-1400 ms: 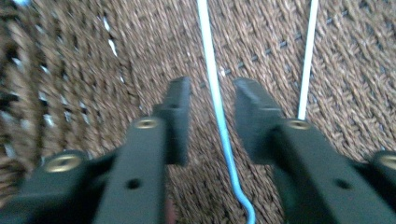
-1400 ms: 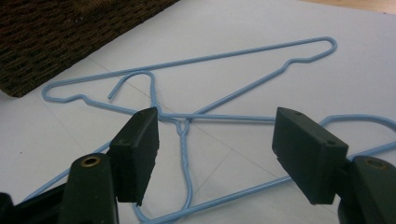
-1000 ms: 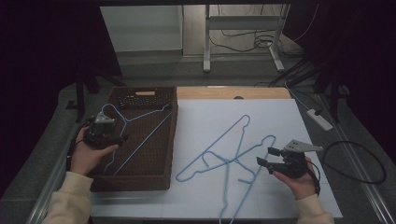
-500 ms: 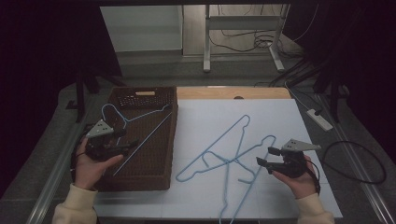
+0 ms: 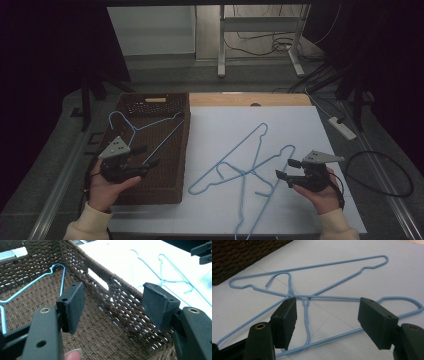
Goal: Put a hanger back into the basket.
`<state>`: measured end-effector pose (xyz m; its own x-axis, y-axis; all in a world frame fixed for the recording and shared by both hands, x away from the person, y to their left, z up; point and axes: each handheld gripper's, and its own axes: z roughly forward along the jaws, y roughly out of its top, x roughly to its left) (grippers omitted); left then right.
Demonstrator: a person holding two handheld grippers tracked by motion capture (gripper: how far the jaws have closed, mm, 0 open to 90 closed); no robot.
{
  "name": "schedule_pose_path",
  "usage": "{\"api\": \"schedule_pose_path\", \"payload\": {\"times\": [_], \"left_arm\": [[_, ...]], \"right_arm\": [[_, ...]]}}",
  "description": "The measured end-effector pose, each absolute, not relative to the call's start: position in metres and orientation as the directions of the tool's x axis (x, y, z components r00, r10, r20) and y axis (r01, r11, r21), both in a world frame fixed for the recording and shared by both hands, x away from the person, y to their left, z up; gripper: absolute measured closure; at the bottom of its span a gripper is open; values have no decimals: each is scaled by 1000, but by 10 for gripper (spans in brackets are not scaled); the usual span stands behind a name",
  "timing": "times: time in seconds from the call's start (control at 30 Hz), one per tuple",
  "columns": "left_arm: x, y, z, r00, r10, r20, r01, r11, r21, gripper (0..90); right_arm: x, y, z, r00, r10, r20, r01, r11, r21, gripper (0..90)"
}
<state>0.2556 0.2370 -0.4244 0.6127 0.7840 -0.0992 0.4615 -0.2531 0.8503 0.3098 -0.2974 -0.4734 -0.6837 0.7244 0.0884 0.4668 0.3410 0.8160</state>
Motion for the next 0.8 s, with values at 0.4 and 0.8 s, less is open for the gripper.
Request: {"api": "schedule_pose_path", "payload": {"times": [0.4,0.8], "left_arm": [[255,226,-429,630,771,-90,449,-267,853,345],[249,217,-430,643,762,-80,439,-281,853,340]], "right_arm": [[308,-298,-473,-683,725,90,466,337,818,329],[304,-292,-468,-693,718,69,449,355,820,330]]}}
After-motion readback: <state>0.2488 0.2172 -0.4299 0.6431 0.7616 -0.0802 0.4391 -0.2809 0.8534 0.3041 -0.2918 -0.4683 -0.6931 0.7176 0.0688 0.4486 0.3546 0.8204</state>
